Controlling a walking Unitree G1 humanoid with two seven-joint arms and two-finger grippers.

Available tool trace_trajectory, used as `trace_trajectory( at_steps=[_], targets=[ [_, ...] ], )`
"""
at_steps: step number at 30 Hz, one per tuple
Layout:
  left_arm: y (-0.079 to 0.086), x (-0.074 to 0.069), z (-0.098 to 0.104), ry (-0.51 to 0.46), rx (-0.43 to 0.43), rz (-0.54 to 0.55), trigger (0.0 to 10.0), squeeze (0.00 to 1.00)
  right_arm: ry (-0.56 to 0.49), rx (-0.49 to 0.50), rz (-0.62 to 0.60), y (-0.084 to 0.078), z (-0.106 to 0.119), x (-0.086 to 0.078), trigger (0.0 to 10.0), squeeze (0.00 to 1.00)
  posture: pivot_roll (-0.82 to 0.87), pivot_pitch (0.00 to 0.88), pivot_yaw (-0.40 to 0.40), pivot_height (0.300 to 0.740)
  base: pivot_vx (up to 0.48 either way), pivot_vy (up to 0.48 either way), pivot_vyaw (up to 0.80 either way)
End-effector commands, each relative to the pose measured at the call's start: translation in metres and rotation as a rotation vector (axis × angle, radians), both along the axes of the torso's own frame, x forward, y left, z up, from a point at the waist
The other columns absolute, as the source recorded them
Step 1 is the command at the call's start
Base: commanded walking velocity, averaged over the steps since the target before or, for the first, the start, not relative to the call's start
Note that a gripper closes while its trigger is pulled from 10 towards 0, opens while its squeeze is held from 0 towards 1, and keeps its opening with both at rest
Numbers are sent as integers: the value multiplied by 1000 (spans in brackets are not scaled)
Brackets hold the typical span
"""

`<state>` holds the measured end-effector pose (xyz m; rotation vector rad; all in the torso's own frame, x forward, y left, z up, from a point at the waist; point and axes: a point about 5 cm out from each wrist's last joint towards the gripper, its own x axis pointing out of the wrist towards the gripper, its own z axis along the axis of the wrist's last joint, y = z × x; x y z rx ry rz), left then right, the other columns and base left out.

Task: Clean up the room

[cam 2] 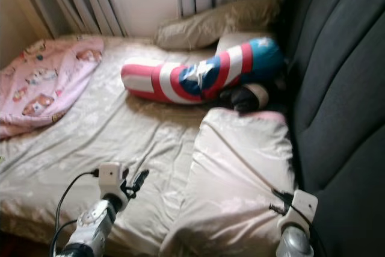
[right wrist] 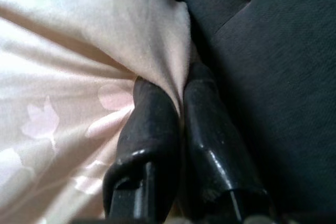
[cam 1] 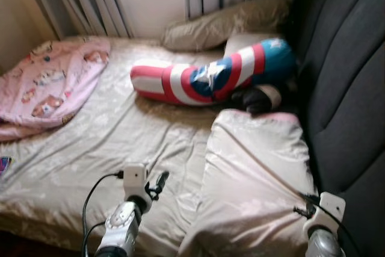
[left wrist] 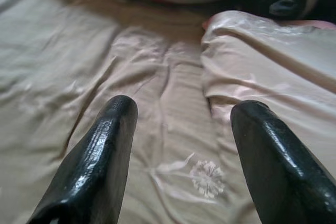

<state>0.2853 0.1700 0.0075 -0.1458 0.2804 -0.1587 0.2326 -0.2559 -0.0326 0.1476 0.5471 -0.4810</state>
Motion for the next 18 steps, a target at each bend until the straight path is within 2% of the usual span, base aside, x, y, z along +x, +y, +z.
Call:
trace_trajectory(
  at_steps=[1,7,10,16,17,18],
  targets=[
    [6,-2,-2,17,17,6,10000,0,-60,-49,-39,-12,14,11,10000,0,12,0,1,720,0,0,0],
    [9,-4,-4,25,21,4,10000,0,-49,-23,-8,-7,12,12,10000,0,10,0,2,720,0,0,0],
    [9,-4,-5,30,22,5,10000,0,-25,21,20,4,6,10,10000,0,13,0,3,720,0,0,0],
    [10,-5,-5,34,23,6,10000,0,5,53,41,13,-1,7,10000,0,20,0,3,720,0,0,0],
    [11,-5,-5,35,23,7,10000,0,14,53,51,15,-2,6,10000,35,20,0,3,720,0,0,0],
    [11,-5,-5,35,23,8,10000,0,16,53,53,15,-2,6,10000,133,20,0,3,720,0,0,0]
  ],
)
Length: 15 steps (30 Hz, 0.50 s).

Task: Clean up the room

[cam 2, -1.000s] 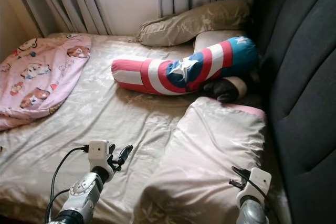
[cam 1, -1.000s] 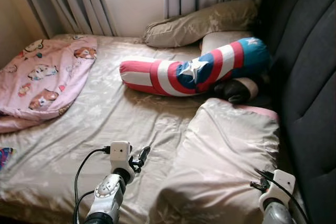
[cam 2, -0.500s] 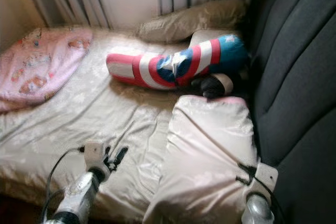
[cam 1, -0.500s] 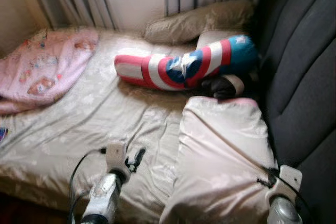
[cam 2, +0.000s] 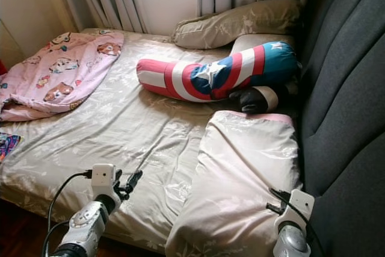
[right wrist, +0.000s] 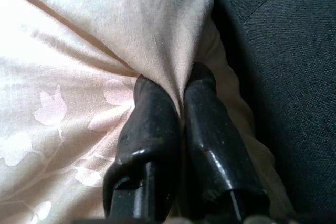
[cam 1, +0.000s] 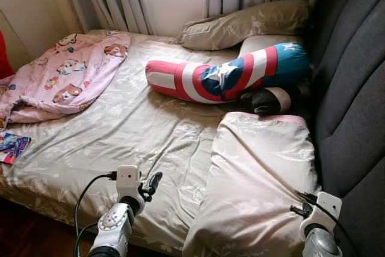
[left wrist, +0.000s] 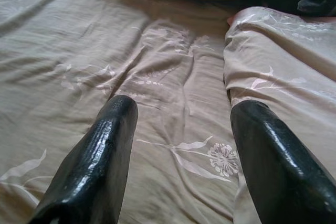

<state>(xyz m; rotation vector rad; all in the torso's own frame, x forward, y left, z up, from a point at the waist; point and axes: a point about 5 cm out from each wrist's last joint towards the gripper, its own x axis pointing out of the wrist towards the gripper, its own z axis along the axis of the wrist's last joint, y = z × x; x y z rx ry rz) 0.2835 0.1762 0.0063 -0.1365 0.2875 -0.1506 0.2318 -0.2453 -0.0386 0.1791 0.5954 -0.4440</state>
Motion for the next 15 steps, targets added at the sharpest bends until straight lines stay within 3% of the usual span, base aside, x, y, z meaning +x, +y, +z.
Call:
trace_trajectory(
  at_steps=[1,2,3,4,12,13,15],
  targets=[
    [4,-4,-4,29,12,2,10000,0,-19,2,27,5,4,7,10000,537,20,0,3,720,0,0,0],
    [4,-4,-4,29,12,3,10000,0,-21,0,28,4,4,7,10000,933,19,0,3,720,0,0,0],
    [4,-4,-4,29,11,3,10000,0,-22,-2,28,4,4,7,10000,933,18,0,2,720,0,0,0],
    [4,-4,-5,31,11,4,10000,0,-22,-10,33,4,5,8,10000,1000,19,0,2,720,0,0,0],
    [4,-8,-10,62,7,25,10000,0,-73,-66,131,11,10,14,10000,1000,21,0,4,720,0,0,0],
    [4,-9,-12,74,6,34,10000,0,-93,-63,164,15,12,16,10000,408,21,0,4,720,0,0,0],
    [4,-10,-14,86,6,41,10000,0,-113,-58,196,19,13,18,10000,408,21,0,4,720,0,0,0]
  ],
)
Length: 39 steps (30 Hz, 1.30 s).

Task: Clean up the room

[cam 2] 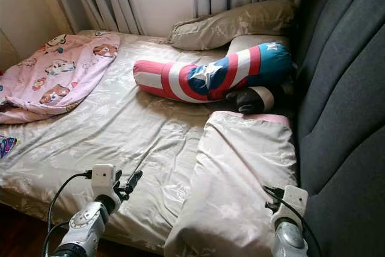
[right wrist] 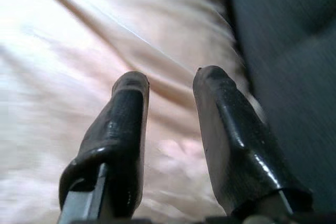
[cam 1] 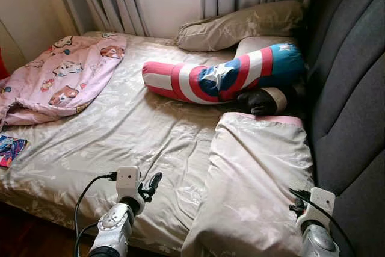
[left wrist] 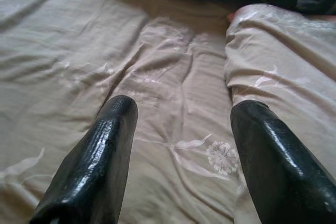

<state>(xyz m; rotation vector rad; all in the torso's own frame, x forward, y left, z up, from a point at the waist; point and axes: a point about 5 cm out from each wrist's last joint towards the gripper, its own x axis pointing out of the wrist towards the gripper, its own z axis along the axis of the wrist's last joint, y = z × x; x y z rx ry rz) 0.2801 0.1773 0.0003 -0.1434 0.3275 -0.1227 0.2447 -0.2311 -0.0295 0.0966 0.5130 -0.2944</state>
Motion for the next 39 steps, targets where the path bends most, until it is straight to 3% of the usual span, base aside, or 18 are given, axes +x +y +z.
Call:
trace_trajectory(
  at_steps=[1,5,8,22,39],
  targets=[
    [3,-8,-10,62,-17,31,10000,0,-40,24,67,10,4,6,10000,0,20,0,5,720,0,0,0],
    [7,-19,-25,168,-30,70,10000,0,31,10,160,21,-4,3,10000,0,20,0,7,720,0,0,0],
    [7,-33,-38,255,31,40,10000,0,57,-2,222,28,-7,0,10000,0,15,0,7,720,0,0,0],
    [3,-42,-47,330,61,6,10000,0,84,11,243,33,-12,-4,10000,0,12,0,18,720,0,59,0],
    [10,-55,-56,380,88,5,10000,0,137,55,192,41,-21,-12,10000,0,22,0,33,720,0,480,0]
  ],
)
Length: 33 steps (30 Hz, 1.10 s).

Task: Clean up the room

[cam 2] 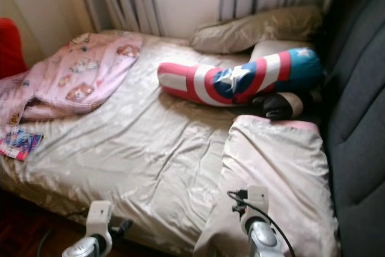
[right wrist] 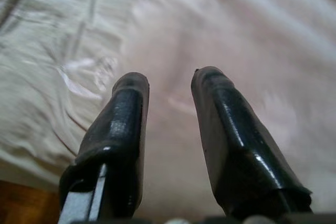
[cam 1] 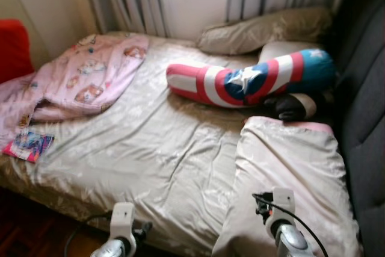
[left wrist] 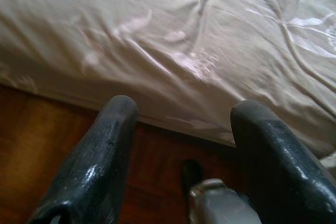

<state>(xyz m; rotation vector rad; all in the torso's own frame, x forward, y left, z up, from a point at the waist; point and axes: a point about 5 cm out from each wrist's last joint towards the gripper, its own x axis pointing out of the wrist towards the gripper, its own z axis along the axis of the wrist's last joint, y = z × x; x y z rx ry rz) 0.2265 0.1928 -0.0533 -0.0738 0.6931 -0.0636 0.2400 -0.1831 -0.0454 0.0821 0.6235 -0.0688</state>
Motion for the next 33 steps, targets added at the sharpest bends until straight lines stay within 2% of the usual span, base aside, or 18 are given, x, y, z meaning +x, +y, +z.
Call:
trace_trajectory(
  at_steps=[1,9,15,20,25,29,33],
  targets=[
    [-5,-2,-3,18,-8,-9,10000,0,48,-12,-29,-7,-6,-8,10000,0,22,0,33,720,0,480,0],
    [-4,-1,-2,20,2,-38,10000,0,84,29,-112,-15,-9,-12,10000,0,20,0,41,720,0,480,0],
    [-5,0,-1,28,10,-47,10000,0,112,57,-127,-17,-11,-15,10000,0,25,0,45,720,0,480,0],
    [-4,1,-2,46,24,-68,10000,0,164,137,-196,-15,-19,-24,10000,0,26,0,46,720,0,480,0],
    [-4,1,-3,74,42,-77,10000,0,222,133,-193,-13,-27,-36,10000,0,36,0,47,720,0,480,0],
    [-3,-1,-5,94,37,-39,10000,0,263,104,-130,-8,-33,-47,10000,0,31,0,44,720,0,480,0],
    [-3,-3,-6,95,23,1,10000,0,313,122,-200,-7,-41,-62,10000,0,14,0,47,720,0,480,0]
  ],
)
